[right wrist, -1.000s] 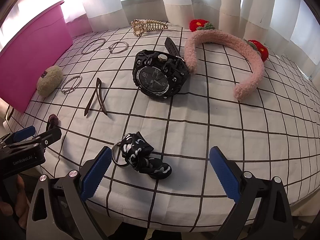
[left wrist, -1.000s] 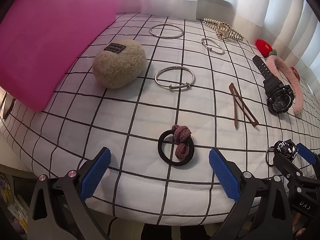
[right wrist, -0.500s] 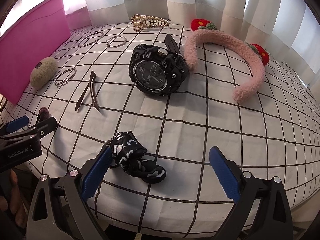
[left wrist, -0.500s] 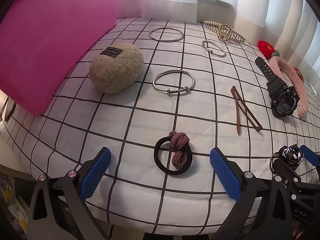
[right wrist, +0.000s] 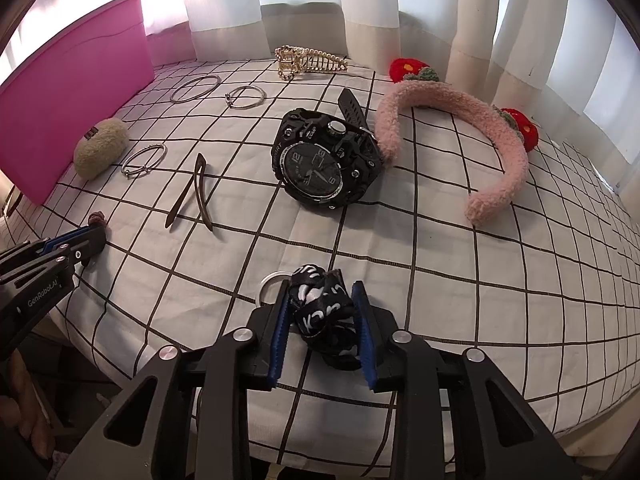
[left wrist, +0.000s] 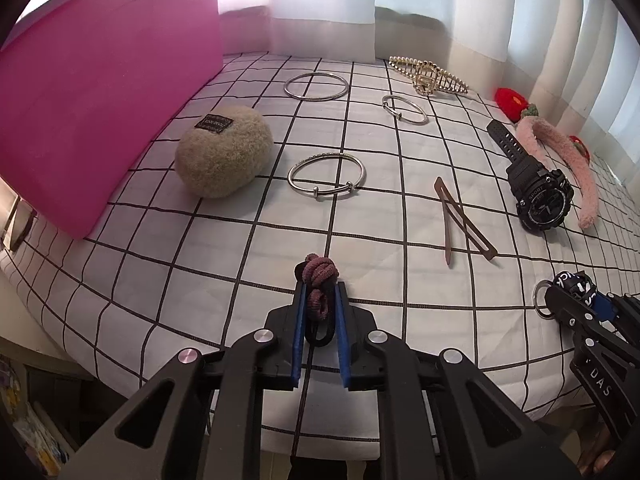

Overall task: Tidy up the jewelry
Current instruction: 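Reach the left tool to the dark hair tie while the right tool reaches the black keychain, then carry the hair tie in the left tool while the right tool carries the keychain to the pink tub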

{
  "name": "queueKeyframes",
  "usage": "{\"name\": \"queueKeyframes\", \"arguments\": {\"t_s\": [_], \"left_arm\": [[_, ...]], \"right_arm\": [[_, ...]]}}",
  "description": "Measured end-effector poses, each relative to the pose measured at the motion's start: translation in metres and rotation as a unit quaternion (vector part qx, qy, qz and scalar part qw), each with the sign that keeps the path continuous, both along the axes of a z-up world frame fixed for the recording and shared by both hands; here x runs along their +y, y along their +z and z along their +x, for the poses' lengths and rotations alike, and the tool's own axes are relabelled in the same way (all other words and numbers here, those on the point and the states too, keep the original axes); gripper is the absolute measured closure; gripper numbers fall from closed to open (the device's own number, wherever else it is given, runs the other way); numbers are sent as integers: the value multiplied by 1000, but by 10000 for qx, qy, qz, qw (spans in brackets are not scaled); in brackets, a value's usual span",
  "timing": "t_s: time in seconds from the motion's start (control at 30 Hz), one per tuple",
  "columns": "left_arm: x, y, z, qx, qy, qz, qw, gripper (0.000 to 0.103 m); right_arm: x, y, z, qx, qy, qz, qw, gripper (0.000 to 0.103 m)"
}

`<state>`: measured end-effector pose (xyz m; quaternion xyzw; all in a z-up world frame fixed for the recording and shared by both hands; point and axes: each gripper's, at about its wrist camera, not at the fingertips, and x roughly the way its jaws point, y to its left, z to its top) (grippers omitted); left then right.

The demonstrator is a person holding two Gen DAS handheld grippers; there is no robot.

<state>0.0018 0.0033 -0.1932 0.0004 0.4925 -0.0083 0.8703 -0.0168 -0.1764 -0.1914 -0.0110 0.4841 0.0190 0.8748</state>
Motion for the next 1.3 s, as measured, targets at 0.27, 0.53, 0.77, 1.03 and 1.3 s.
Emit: {"name": "queueKeyframes", "arguments": {"t_s": [0.27, 0.53, 0.77, 1.03, 1.3], "left_arm": [[5, 21, -2, -207, 46, -32, 9998, 91], [12, 65, -3, -511, 59, -167, 9985, 91], [31, 124, -5, -954, 194, -293, 9948, 91], [91, 201, -6, -1575, 674, -289, 9848, 91], [186, 237, 24, -1700, 1352, -12, 9761, 91]], "right_arm": [[-3, 9, 1, 2, 3, 174, 9998, 76], [-1, 52, 3, -286, 84, 227, 9993, 76], [18, 118, 9, -823, 399, 313, 9953, 76], [81, 190, 41, -1454, 1219, 767, 9788, 76], [184, 233, 103, -1632, 2292, 1195, 9522, 76]]}}
